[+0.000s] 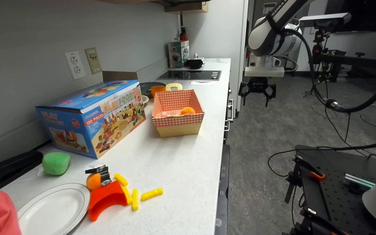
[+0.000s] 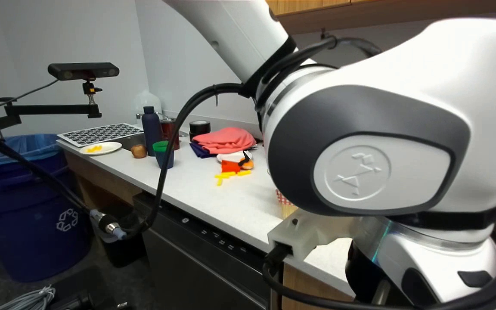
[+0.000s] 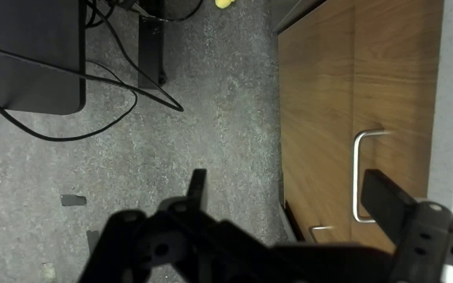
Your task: Pull the drawer open
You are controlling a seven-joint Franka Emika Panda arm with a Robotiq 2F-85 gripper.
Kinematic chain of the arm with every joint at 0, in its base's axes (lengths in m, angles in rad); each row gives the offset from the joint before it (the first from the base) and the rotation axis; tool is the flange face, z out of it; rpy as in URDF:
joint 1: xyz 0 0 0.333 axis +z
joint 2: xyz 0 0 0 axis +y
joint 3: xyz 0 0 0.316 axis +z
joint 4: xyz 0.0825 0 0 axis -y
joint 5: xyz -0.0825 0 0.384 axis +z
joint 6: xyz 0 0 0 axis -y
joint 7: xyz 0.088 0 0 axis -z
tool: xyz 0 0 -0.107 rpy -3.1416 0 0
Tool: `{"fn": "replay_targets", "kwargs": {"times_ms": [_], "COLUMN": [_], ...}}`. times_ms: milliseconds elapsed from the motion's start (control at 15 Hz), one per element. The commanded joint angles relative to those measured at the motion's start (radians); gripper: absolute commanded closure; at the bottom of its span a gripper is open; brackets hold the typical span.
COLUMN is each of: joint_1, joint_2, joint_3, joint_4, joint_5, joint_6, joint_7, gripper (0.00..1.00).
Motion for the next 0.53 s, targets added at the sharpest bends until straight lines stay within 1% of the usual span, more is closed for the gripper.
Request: {"fn": "replay_targets", "kwargs": {"times_ms": [0,467], "joint_1": [0.01,0.009], "joint_2": [0.006,0.008], "joint_3": [-0.017,-0.02], "joint_4": [0.007,0.015], "joint_5": [0.002,0.002], "joint_6": [-0.002,-0.002], "joint_7": [0.004,0.013], "gripper": [0.0,0.0]}}
